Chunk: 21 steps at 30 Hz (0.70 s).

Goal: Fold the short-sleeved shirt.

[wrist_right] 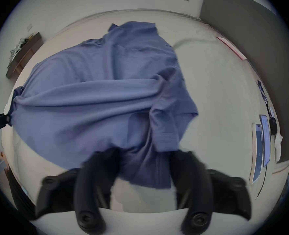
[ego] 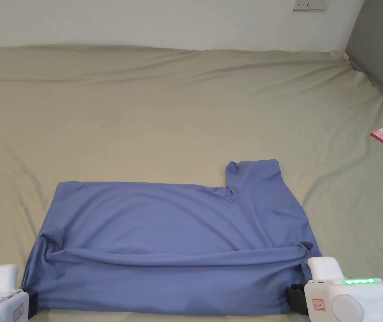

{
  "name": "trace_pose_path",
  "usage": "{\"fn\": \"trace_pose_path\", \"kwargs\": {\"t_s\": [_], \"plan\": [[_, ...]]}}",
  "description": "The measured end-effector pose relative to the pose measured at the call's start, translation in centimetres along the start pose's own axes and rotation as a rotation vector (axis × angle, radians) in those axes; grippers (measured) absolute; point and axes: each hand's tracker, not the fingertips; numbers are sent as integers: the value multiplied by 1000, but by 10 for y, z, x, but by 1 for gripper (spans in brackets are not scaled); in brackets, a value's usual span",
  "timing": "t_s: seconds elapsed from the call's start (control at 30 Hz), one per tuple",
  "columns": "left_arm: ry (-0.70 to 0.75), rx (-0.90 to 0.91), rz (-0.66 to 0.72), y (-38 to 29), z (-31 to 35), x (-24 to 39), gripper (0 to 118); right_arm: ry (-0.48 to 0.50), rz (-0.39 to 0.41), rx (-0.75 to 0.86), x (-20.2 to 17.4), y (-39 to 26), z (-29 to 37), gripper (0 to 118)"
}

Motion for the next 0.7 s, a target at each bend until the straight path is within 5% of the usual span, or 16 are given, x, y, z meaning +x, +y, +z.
{"fn": "trace_pose_path", "kwargs": {"t_s": [0.03,0.07,0.1,0.47,0.6,0.7], "plan": [[-1,-4,6,-1,-1,0,6,41,36,9,-5,2,4,29],[-1,-6,10,-1,-2,0,6,43,47,15,-8,3,5,18],[0,-7,10,0,-1,0,6,-21,77,-8,-10,6,4,18],[-26,73,-11,4,68,-8,6,14,82,91,10,22,95,17],[-29,37,-32,-24,85,-8,6,-23,164,39,5,5,117,17],[-26,-19,-49,-50,78,-9,6,-7,142,-15,6,-19,110,17]]}}
